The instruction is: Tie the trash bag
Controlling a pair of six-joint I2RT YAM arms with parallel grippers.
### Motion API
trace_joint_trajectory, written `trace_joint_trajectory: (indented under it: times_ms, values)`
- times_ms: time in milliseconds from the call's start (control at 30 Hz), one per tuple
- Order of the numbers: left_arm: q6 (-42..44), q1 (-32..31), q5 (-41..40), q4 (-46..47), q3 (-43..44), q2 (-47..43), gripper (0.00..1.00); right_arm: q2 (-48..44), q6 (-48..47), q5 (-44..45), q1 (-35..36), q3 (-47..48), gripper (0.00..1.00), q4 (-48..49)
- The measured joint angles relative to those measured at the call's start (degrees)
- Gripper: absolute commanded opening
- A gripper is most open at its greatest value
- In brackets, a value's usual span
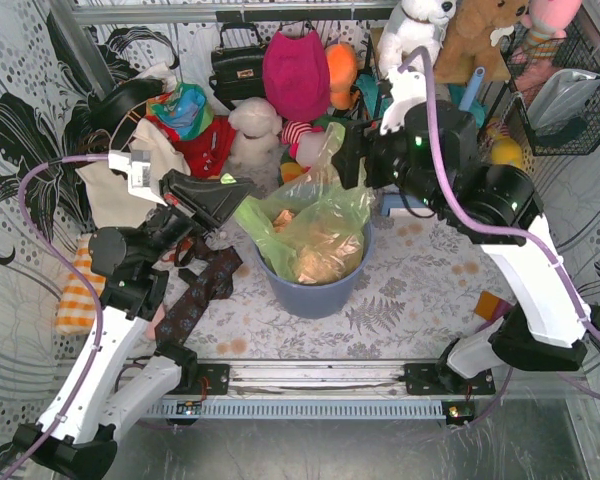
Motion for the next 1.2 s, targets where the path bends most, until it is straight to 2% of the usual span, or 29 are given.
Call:
trace_joint_trajectory:
  times_ms: [200, 400, 567, 700, 833, 1200]
  values:
    - [-2.6, 0.0, 1.6, 3.8, 0.9, 1.4, 0.0, 1.7, 0.5, -7.7, -13.6, -1.2, 0.74, 0.5]
    - [-4.3, 0.0, 2.2, 5.6, 0.9, 1.7, 0.0, 8.2, 0.7, -21.7, -21.8, -1.1, 0.65, 3.5]
    - [-4.7, 0.0, 2.2, 6.5, 0.9, 1.7, 0.0, 14.8, 0.8, -29.7, -25.0, 2.9, 0.44, 3.7]
    - [-4.8, 0.0, 2.3, 6.5, 0.9, 1.7, 0.0, 16.5, 0.9, -32.4, -25.2, 4.6, 0.34, 3.0]
    - [-4.8, 0.0, 2.4, 6.5, 0.9, 1.7, 0.0, 15.4, 1.1, -33.6, -25.2, 4.7, 0.0, 2.4]
    - [-4.0, 0.0, 1.0, 6.5, 2.1, 2.7, 0.0, 1.0, 4.3, -33.2, -25.2, -0.1, 0.0, 6.3]
